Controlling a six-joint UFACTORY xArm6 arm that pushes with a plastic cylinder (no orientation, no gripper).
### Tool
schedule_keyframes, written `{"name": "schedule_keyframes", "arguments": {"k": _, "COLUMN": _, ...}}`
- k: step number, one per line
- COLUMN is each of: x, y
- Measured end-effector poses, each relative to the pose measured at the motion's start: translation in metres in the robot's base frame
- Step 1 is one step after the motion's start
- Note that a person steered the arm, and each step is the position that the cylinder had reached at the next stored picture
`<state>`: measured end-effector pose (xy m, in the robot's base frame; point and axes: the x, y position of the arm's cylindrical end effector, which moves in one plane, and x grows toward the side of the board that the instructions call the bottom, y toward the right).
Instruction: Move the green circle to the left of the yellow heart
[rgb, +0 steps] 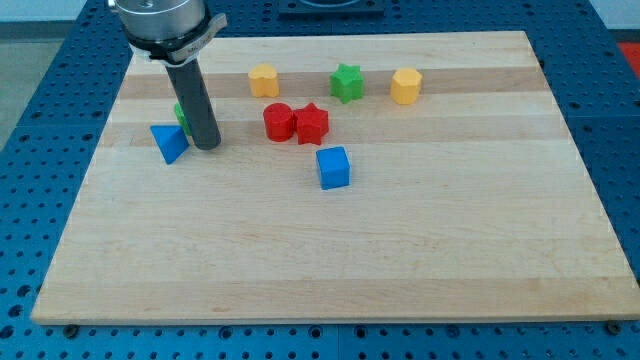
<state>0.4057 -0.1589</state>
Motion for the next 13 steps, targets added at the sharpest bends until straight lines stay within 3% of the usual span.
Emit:
{"name": "schedule_keyframes", "arguments": {"k": 1, "x": 0.037, "y": -0.001}}
{"name": "schedule_keyframes", "arguments": {"k": 4, "x": 0.032, "y": -0.108}}
{"name": "schedule_keyframes", "arguments": {"k": 7, "x": 0.008, "y": -0.104}}
{"name": "schedule_keyframes", "arguments": {"k": 10, "x": 0.004, "y": -0.021}}
{"name": "schedule_keyframes", "arguments": {"k": 11, "x": 0.004, "y": -0.021}}
{"name": "schedule_keyframes", "arguments": {"k": 13, "x": -0.036, "y": -0.019}}
